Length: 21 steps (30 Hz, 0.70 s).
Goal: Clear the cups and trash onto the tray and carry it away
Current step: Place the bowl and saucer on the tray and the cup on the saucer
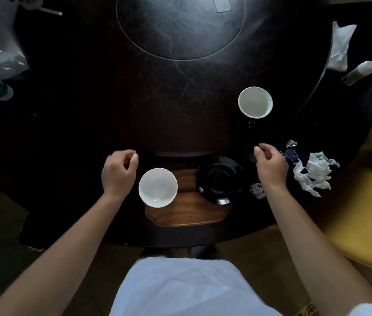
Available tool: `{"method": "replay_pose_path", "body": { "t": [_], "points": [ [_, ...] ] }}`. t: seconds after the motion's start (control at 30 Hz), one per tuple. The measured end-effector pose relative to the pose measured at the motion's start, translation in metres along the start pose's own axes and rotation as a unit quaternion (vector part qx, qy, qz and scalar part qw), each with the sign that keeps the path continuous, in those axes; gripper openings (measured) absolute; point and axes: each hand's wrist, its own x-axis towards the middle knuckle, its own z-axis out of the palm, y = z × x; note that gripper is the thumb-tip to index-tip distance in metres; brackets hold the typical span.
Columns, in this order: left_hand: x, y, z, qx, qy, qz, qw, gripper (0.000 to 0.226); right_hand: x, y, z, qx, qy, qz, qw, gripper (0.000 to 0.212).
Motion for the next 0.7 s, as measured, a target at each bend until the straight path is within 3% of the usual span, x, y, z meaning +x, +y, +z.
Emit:
{"method": "replay_pose_path", "body": {
  "t": [0.1,0.17,0.37,0.57,0.7],
  "points": [
    [0.051,0.017,0.016,0.092,-0.013,0.135,0.986,0.043,0.026,-0.015,0.011,0.03,-0.008,0.01,0.999,0.049],
    [0.081,0.024,0.028,0.15,-0.04,0.172,0.973,0.049,0.035,-0.023,0.019,0.043,-0.017,0.016,0.999,0.044],
    [0.126,0.025,0.06,0.243,-0.107,0.207,0.942,0.064,0.05,-0.026,0.038,0.089,-0.017,0.04,0.995,0.029],
    [0.131,0.019,0.066,0.255,-0.114,0.199,0.939,0.064,0.052,-0.03,0.044,0.18,-0.037,0.063,0.981,0.018],
    [0.133,0.02,0.064,0.261,-0.117,0.195,0.938,0.064,0.054,-0.036,0.04,0.269,-0.06,0.099,0.956,0.021]
  ]
}}
